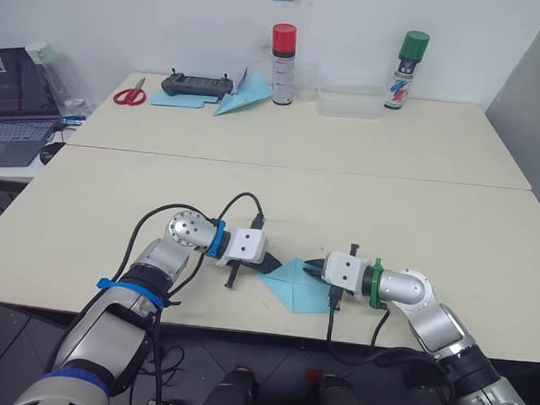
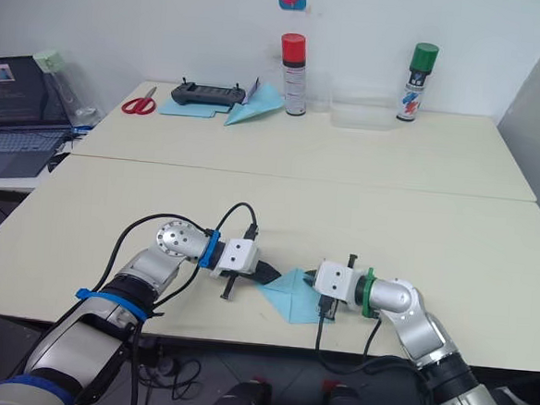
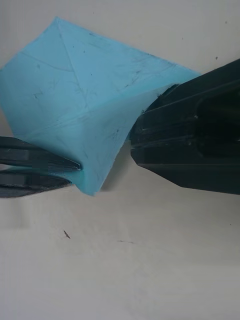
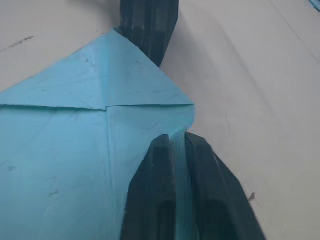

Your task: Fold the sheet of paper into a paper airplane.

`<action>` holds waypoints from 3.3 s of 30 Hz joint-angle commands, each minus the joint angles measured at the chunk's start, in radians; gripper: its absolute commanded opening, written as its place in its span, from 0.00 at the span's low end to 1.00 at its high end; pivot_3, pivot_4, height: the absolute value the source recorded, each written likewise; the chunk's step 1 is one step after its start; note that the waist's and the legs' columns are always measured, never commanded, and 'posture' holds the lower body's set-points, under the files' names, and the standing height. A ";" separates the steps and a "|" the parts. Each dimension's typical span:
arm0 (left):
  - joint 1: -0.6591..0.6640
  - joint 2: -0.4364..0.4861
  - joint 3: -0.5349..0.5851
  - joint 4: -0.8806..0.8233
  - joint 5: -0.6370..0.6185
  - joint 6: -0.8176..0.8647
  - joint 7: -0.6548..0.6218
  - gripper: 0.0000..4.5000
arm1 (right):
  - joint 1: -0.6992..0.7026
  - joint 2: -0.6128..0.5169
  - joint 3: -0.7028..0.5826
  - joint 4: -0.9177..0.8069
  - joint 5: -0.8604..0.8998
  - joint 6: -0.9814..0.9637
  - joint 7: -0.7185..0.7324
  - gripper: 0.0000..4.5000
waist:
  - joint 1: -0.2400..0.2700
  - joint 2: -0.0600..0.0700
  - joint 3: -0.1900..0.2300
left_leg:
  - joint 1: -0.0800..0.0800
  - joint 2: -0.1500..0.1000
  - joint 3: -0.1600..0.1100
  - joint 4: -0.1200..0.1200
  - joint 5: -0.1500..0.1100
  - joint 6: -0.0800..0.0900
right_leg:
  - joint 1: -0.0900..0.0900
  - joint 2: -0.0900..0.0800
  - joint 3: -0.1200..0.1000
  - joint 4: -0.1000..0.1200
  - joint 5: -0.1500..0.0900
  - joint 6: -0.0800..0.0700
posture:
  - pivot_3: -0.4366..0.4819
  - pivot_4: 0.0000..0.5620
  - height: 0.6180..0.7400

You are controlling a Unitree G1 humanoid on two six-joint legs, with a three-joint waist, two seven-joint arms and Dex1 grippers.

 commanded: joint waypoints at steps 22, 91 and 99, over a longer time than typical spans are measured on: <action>0.054 0.030 -0.023 0.003 0.061 0.056 0.001 0.00 | -0.021 -0.067 0.043 0.117 -0.096 -0.307 -0.003 0.01 | -0.002 0.001 -0.002 | 0.001 0.000 0.001 -0.001 0.000 0.000 | 0.000 0.001 0.001 0.000 -0.001 -0.001 | 0.48 0.27 1.00; 0.268 0.038 0.028 -0.286 -0.019 0.402 0.114 0.00 | -0.032 0.059 0.054 -0.121 0.176 0.411 0.108 0.01 | -0.011 0.002 -0.009 | 0.002 0.001 -0.001 -0.008 0.000 0.000 | -0.002 -0.002 0.000 -0.001 -0.002 -0.003 | 0.48 0.27 1.00; 0.241 0.034 0.016 -0.248 -0.017 0.395 0.112 0.00 | 0.006 0.013 0.052 -0.114 0.140 0.407 0.105 0.01 | 0.000 0.002 -0.012 | 0.004 0.001 -0.001 -0.008 0.000 0.000 | 0.000 -0.002 0.000 -0.002 -0.002 -0.003 | 0.48 0.27 1.00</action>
